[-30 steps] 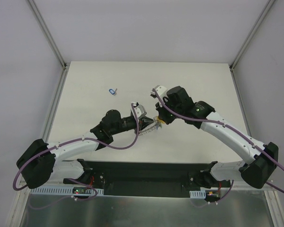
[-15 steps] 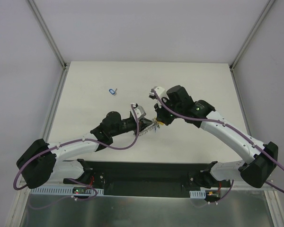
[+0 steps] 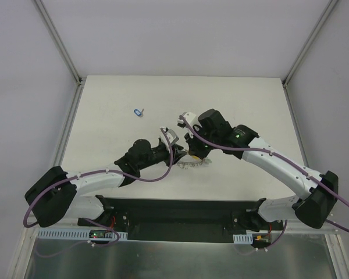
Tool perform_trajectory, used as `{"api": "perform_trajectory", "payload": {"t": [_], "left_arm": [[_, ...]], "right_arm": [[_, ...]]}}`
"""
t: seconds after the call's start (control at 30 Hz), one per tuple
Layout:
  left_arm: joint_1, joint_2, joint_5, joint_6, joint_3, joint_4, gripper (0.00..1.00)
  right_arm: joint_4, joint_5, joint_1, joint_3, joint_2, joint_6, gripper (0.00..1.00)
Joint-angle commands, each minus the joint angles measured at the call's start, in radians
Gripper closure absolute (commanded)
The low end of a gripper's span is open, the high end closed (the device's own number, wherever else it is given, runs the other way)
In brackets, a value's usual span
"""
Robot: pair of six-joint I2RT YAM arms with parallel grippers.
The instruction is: Put the keys on the keyring
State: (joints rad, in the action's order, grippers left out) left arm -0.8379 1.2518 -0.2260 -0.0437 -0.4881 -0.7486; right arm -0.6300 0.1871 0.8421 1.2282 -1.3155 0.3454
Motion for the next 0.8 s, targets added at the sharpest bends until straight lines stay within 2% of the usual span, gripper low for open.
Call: {"api": "perform_trajectory", "payload": {"t": [0.0, 0.07, 0.1, 0.23, 0.33, 0.53, 0.77], "left_arm": [[0.0, 0.009, 0.036, -0.027, 0.009, -0.1, 0.66], [0.0, 0.011, 0.021, -0.027, 0.006, -0.103, 0.6], [0.0, 0.012, 0.007, -0.025, 0.008, -0.104, 0.53], [0.0, 0.008, -0.044, -0.015, 0.022, -0.112, 0.43], [0.002, -0.012, -0.049, -0.007, 0.046, -0.112, 0.37], [0.002, -0.116, 0.039, 0.013, 0.134, -0.08, 0.31], [0.0, -0.163, 0.047, -0.014, 0.19, -0.047, 0.33]], "right_arm": [[0.004, -0.017, 0.028, 0.059, -0.028, -0.042, 0.99], [0.004, -0.044, 0.031, 0.063, -0.037, -0.065, 0.99], [0.004, -0.057, 0.031, 0.065, -0.04, -0.071, 0.99], [0.01, -0.159, 0.028, 0.065, -0.048, -0.114, 0.99], [0.009, -0.181, 0.014, 0.059, -0.06, -0.14, 0.99], [0.023, -0.175, 0.0, 0.034, -0.103, -0.16, 0.99], [0.059, -0.135, 0.002, 0.05, -0.166, -0.212, 0.99]]}}
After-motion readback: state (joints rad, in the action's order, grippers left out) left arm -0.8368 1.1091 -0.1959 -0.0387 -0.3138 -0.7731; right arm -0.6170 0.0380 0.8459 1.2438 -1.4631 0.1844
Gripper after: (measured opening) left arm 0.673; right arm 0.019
